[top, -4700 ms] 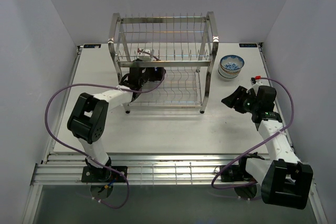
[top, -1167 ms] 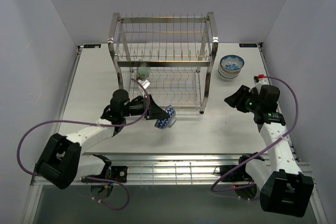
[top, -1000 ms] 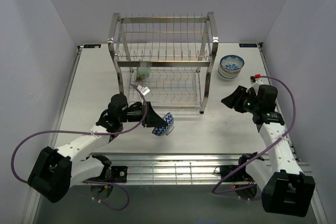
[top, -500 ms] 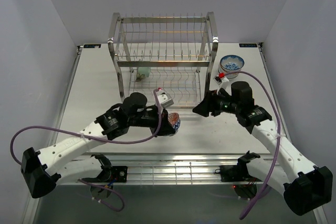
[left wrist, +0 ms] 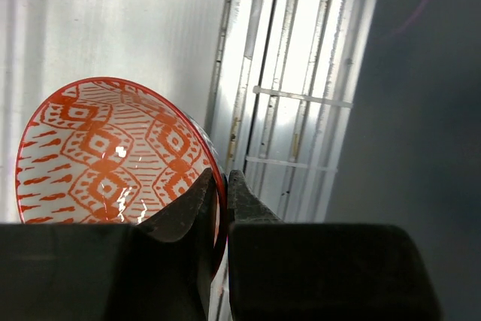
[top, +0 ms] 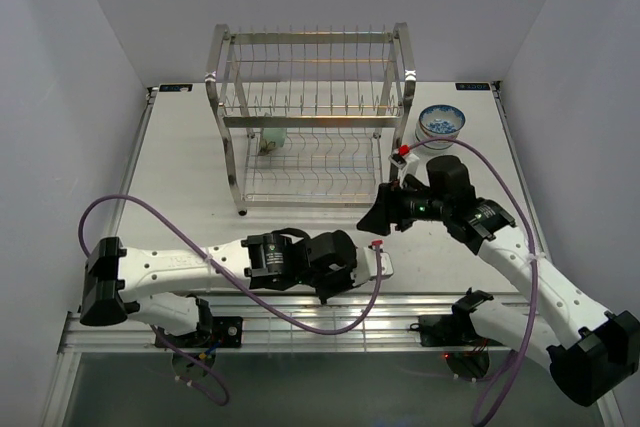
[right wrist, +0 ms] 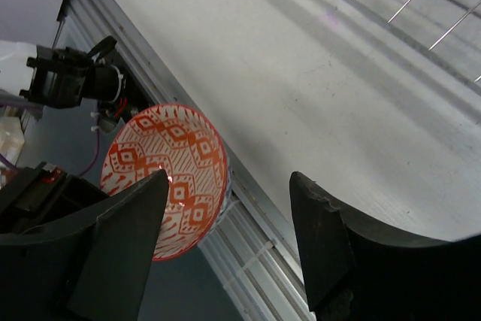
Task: Unload the bowls from the dish rack
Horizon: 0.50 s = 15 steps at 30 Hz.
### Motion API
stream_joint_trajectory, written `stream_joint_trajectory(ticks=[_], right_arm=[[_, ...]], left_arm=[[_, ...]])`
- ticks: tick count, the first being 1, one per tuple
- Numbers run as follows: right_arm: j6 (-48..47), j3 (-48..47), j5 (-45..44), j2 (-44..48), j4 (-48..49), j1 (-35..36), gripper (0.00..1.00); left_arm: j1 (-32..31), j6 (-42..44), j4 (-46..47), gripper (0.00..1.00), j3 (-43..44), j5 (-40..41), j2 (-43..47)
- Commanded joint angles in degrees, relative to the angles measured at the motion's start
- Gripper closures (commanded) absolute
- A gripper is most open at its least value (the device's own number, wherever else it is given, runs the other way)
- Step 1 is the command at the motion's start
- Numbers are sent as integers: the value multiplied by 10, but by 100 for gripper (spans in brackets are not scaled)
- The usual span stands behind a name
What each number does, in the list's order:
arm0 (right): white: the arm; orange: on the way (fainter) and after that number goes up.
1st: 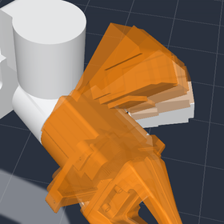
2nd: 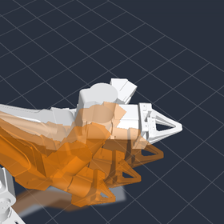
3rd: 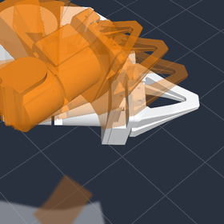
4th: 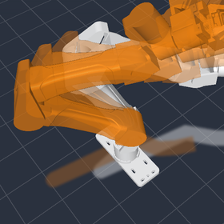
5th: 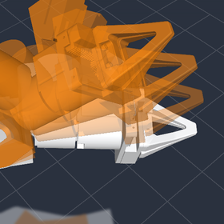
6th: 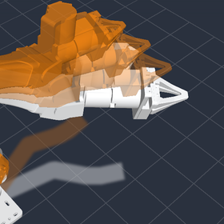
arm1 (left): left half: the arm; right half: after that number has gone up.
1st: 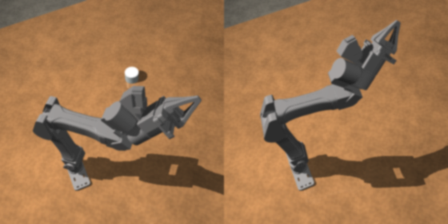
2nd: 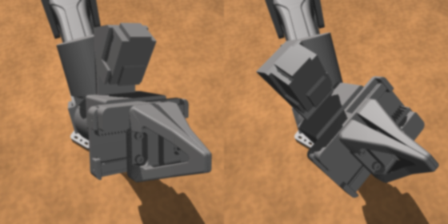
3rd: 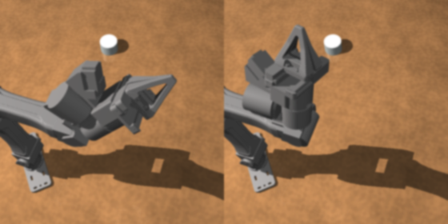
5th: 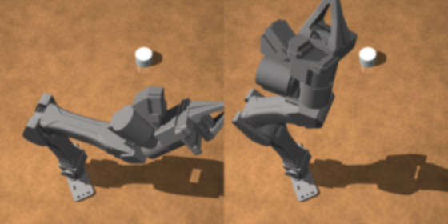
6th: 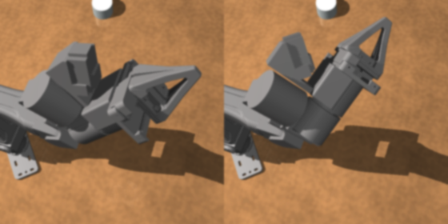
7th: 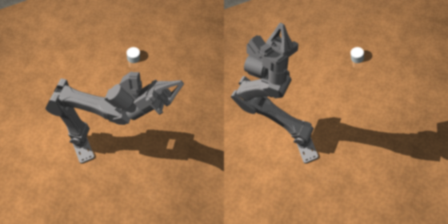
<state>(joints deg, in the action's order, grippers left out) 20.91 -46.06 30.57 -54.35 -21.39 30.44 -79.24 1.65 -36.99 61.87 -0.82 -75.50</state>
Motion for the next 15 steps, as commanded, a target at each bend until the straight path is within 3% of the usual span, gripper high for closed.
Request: stream_joint_trajectory(ticks=[1, 13, 15], right_arm=[[-24, -14, 3, -13, -34, 38, 29], [-48, 7, -73, -55, -73, 117, 32], [-52, 13, -84, -59, -74, 118, 39]], left_arm=[[-16, 36, -4, 100, 41, 85, -2], [-51, 50, -2, 100, 53, 144, -46], [-53, 50, -3, 100, 52, 151, -49]])
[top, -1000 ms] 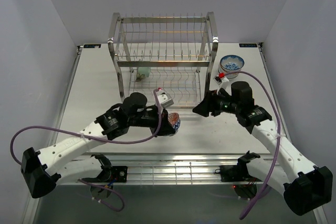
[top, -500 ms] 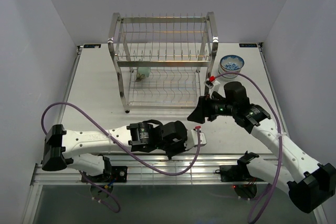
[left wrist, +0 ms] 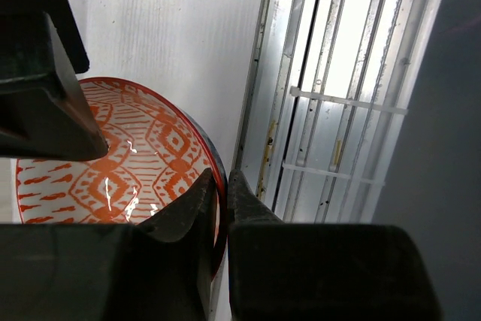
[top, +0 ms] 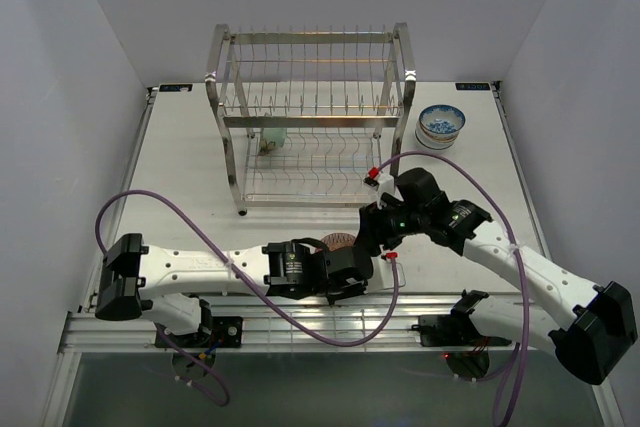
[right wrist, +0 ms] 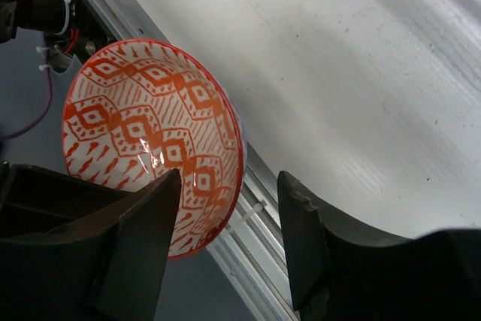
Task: Unload the bowls from the dish rack
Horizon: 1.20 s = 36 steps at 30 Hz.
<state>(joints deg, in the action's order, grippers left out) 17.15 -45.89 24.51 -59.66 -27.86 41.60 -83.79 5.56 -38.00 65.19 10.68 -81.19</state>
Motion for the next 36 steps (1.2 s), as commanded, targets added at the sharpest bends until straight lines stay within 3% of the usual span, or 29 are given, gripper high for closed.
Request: stream_joint_trajectory(ticks=[1, 9, 13, 14, 15, 21, 26, 27, 28, 30, 36], right_arm=[[-15, 13, -26, -9, -11, 8, 41], [-23, 28, -36, -21, -4, 8, 50], [-13, 33, -53, -10, 7, 8, 78], [-8, 35, -54, -7, 16, 8, 90], [2, 37, -54, -5, 21, 8, 92], [30, 49, -70, 0, 35, 8, 92], [46, 58, -97, -2, 34, 8, 92], [47, 60, -102, -1, 32, 8, 92], [50, 62, -113, 0, 32, 8, 92], [55, 64, -127, 2, 30, 6, 92], [69, 73, -192, 13, -1, -31, 92]], left_arm=[[-10, 12, 6, 100, 19, 46, 7], [-17, 16, 13, 100, 32, 52, 6], [-17, 19, 16, 100, 37, 51, 3], [-17, 19, 17, 100, 35, 51, 0], [-17, 17, 20, 98, 32, 51, -1], [-17, 0, 48, 65, -8, 95, -6], [-17, -1, 78, 47, -51, 135, -6], [-17, -2, 83, 37, -59, 143, -8], [-17, -2, 87, 11, -64, 144, -7], [-17, -4, 102, 3, -74, 145, -2], [-17, -14, 139, 2, -93, 121, 53]])
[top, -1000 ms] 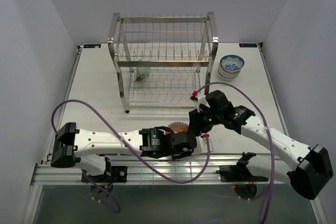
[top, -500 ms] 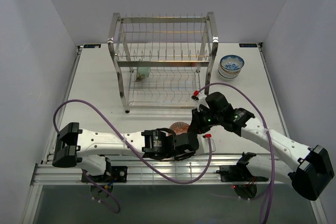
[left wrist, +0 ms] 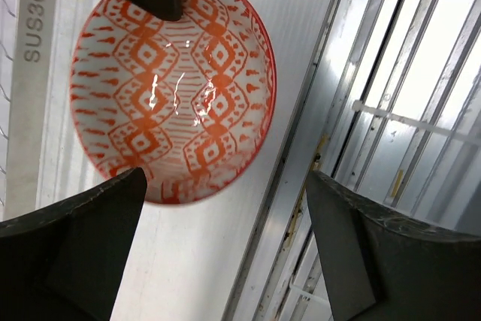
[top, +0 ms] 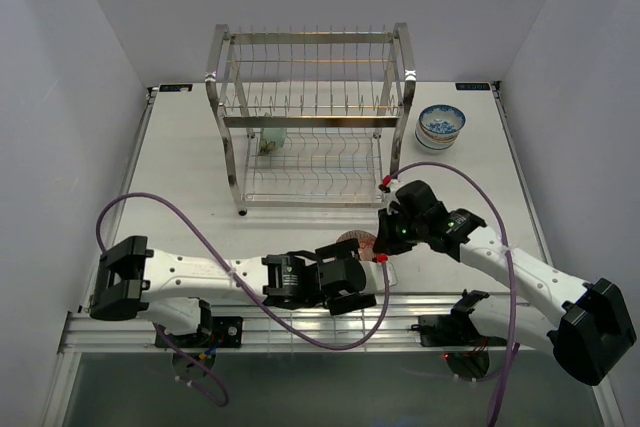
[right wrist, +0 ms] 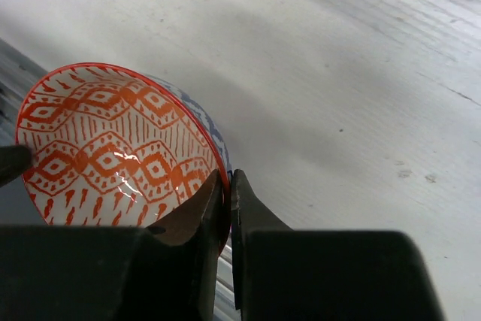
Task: Unload the bowls from the dish rack
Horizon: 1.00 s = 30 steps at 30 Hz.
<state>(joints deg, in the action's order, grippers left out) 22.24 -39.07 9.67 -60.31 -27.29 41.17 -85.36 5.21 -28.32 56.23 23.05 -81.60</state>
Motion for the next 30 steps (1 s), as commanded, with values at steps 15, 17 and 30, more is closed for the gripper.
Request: stream_joint_trajectory(ticks=[15, 17, 30], right_arm=[[-4, 38, -42, 13, -5, -420, 92], [-2, 22, -45, -11, 0, -437, 92], [20, -79, -85, -141, 63, -478, 92]], left_arm=[[150, -97, 70, 2, -93, -18, 174], [179, -99, 67, 2, -91, -31, 174], [346, -87, 128, 2, -129, -35, 153]])
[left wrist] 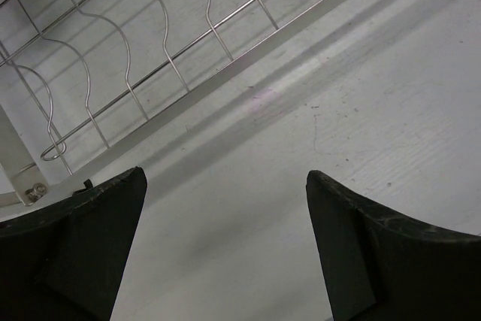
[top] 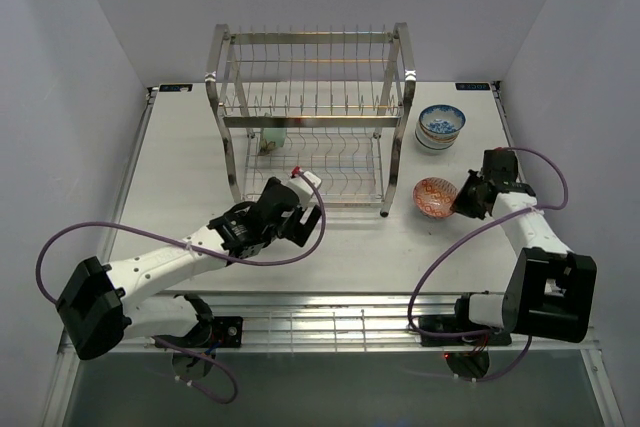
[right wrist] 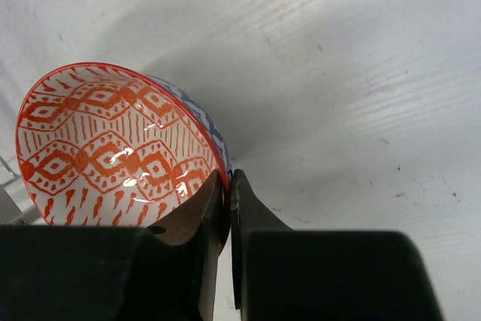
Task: Unload the bowls from the dish rack
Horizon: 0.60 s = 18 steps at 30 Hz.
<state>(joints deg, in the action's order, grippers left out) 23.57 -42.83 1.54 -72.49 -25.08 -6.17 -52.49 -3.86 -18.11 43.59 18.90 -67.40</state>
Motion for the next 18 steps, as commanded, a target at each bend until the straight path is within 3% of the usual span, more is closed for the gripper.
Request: stream_joint_trajectory(ticks=[1, 13, 18], right_arm=[[7, -48, -1, -25, 44, -4, 92], [-8, -46, 3, -73, 85, -5, 87], [-12, -38, 21, -82, 98, -5, 57]], left_arm=[[21, 3, 26, 2, -3, 4, 11], [37, 3, 18, 2, -3, 3, 4], [41, 3, 18, 2, -1, -1, -4]])
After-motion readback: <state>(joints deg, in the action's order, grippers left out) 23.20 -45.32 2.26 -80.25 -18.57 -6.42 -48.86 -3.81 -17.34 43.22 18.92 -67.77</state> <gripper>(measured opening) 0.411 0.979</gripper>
